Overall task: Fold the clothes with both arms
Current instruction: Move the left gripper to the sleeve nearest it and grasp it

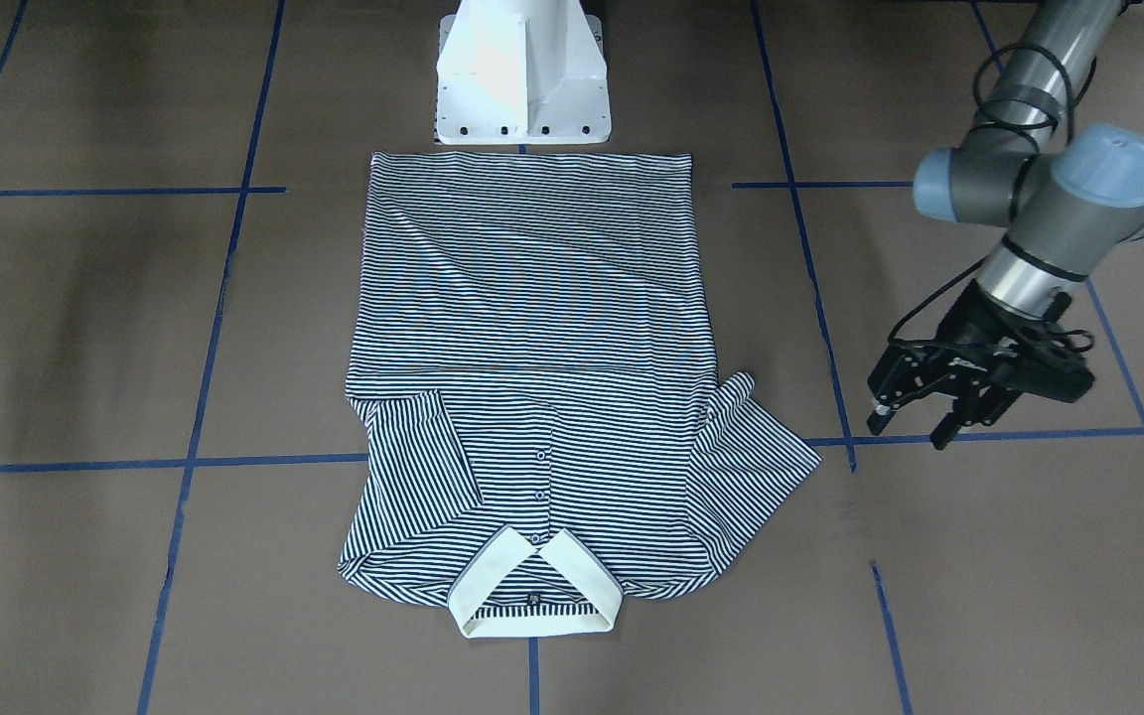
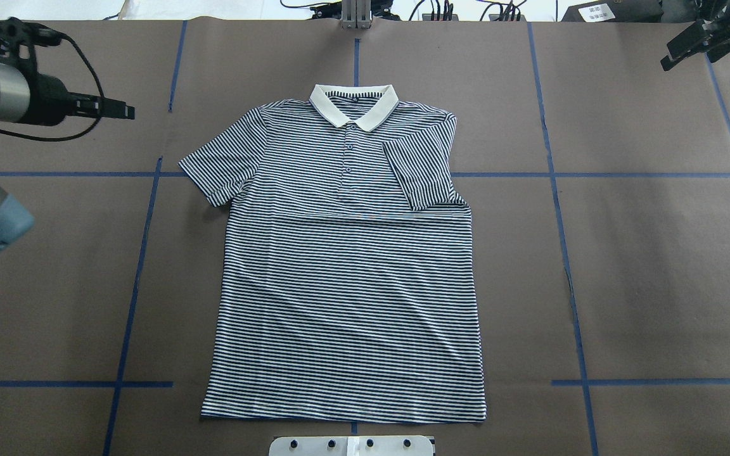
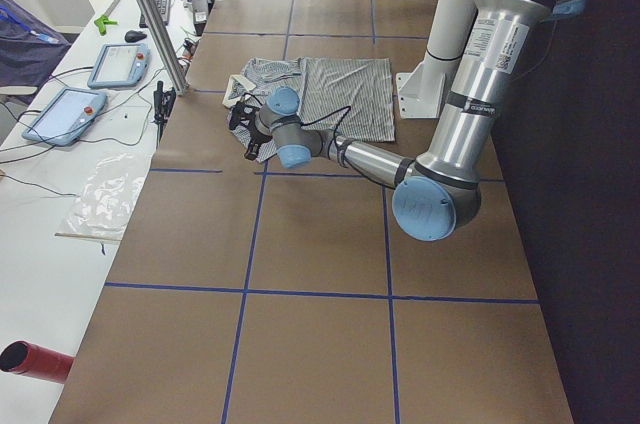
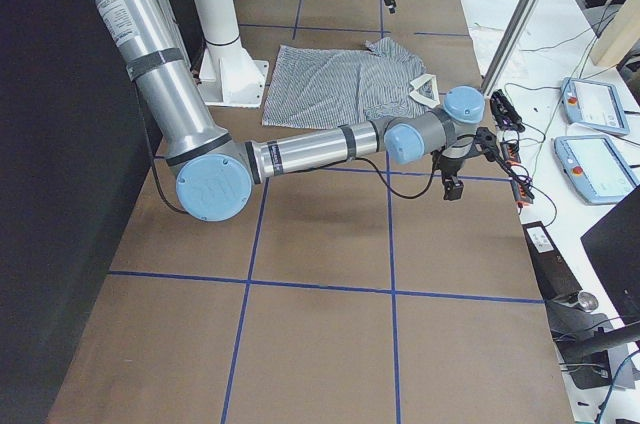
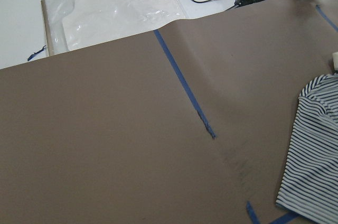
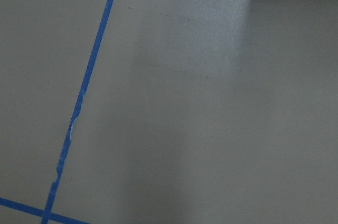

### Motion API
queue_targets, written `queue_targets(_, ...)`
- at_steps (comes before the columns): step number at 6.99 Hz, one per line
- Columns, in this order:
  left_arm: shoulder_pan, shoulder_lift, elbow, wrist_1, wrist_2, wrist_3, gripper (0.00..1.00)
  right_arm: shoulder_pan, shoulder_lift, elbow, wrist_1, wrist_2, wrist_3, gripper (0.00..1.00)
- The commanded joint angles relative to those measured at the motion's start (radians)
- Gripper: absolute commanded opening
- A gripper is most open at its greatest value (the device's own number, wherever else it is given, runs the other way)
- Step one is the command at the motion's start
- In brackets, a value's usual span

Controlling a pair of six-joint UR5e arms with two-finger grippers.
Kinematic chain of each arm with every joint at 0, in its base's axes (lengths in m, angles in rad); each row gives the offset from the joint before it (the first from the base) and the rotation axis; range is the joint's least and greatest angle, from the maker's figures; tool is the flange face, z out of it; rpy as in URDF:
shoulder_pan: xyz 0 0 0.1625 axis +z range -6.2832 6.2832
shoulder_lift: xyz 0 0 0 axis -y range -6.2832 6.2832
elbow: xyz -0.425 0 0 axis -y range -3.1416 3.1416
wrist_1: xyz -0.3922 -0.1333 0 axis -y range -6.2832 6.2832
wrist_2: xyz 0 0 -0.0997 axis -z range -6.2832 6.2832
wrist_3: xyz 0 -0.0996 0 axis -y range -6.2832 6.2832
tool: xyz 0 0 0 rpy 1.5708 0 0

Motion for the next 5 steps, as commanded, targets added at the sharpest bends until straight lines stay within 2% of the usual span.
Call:
queue_targets(1,0.065,-0.024,0.022,0.052,0.07,-0.028,0.71,0.001,-0.015,0.016,0.0,0.0,-0.001,1.0)
queue_targets(3,0.065,-0.084,0.129,0.044,0.084,-0.054,0.61,0.001,-0.017,0.017,0.0,0.0,-0.001,1.0)
queue_targets(5,0.078,-0.089,0.151,0.044,0.098,-0.056,0.61,0.001,-0.02,0.019,0.0,-0.001,-0.001,1.0)
